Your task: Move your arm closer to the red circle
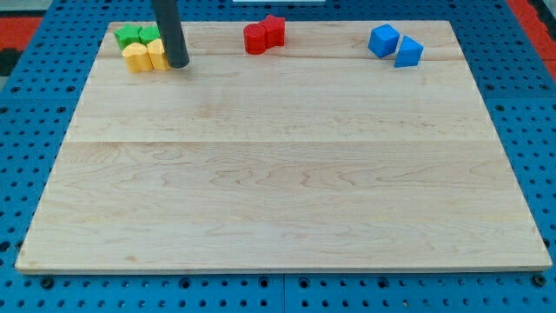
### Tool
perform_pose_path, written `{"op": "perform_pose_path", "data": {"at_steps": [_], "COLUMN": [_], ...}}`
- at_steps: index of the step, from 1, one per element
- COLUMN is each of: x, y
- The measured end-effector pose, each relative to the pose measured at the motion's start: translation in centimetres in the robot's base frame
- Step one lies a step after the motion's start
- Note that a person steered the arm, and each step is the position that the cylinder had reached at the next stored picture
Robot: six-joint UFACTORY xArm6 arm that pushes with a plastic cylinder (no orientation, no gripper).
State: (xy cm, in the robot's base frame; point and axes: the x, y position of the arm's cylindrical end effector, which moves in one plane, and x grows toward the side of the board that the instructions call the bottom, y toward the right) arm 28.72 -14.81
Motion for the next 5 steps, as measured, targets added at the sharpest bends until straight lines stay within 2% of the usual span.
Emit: {"op": "perform_pose_path", "data": {"at_steps": [1, 2, 5], "x": [0.1, 0.1, 0.3], "y": [6.4, 8.6, 7.4]}}
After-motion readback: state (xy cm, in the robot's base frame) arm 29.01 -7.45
